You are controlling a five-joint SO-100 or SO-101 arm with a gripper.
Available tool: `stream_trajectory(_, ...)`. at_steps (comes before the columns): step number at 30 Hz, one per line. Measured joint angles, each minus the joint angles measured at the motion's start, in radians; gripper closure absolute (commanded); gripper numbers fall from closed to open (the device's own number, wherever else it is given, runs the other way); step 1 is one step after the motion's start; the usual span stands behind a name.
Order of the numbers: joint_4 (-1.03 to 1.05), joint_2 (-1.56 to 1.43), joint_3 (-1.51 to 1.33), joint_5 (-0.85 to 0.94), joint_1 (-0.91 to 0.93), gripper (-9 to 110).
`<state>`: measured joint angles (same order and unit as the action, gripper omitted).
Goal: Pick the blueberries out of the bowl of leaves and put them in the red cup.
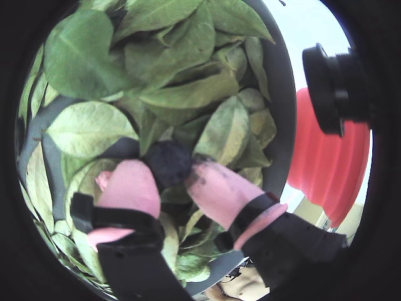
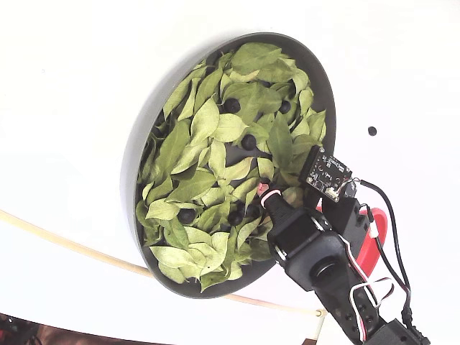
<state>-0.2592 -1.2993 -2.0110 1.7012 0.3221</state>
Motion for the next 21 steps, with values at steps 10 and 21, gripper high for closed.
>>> stream_trajectory(10, 0.000, -0.003, 0.000, 0.020, 0.000, 91)
stream_trajectory(21, 0.000, -0.012, -0.002, 0.046, 0.000, 92)
